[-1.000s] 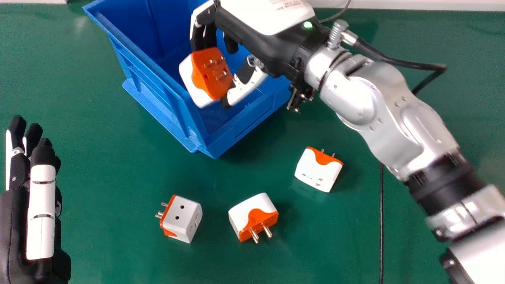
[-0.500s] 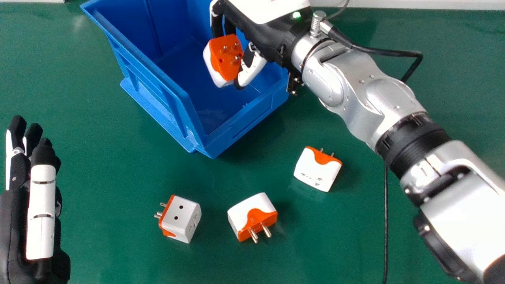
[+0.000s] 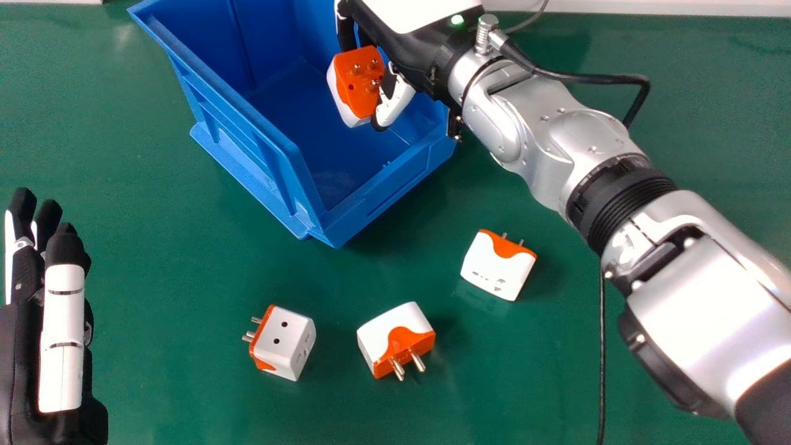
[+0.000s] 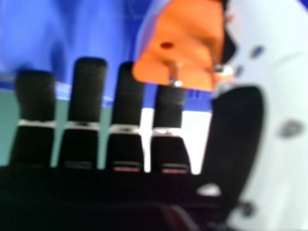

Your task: Pick all objects and put in blue box

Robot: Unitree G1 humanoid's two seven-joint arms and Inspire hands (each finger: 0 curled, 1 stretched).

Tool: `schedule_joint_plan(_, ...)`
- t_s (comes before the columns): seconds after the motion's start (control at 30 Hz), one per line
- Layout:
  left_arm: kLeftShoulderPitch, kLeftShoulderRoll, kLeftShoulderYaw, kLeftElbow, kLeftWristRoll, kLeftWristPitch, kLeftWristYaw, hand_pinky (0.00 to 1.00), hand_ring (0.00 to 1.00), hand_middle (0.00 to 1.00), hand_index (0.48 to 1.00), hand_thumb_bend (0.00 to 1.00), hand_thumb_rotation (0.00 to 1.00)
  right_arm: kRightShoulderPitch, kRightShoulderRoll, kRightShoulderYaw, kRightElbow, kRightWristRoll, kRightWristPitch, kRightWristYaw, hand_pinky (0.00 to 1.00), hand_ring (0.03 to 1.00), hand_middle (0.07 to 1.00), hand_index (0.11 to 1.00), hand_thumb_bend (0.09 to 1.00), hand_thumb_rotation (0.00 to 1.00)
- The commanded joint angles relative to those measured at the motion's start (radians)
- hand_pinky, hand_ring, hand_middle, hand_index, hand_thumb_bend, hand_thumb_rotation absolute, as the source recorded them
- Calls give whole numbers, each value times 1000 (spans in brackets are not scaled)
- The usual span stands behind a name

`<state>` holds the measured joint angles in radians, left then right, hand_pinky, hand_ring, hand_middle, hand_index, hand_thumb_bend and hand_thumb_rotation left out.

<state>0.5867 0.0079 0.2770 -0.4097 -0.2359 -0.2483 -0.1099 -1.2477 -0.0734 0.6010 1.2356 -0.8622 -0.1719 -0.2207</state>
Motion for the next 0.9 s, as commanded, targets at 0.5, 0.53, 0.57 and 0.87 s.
schedule_joint_plan(0.5,35,-19,-23,-50,10,1,13,1000,1000,1000,1000,557,1000,-28,46,92,61,-17,3,4,313,433,522,530,494,0)
schedule_joint_plan(0.53,36,-20,-23,-51,10,1,13,1000,1000,1000,1000,557,1000,-26,48,94,62,-17,5,1,314,434,519,528,494,0)
schedule_joint_plan(0.57,38,-20,-24,-53,10,2,13,1000,1000,1000,1000,557,1000,-23,49,96,63,-17,5,2,314,434,519,528,494,0)
schedule_joint_plan(0.87,55,-16,-17,-49,-1,-11,-1,1000,1000,1000,1000,563,1000,3,46,104,66,-11,-6,-16,319,431,506,534,495,0)
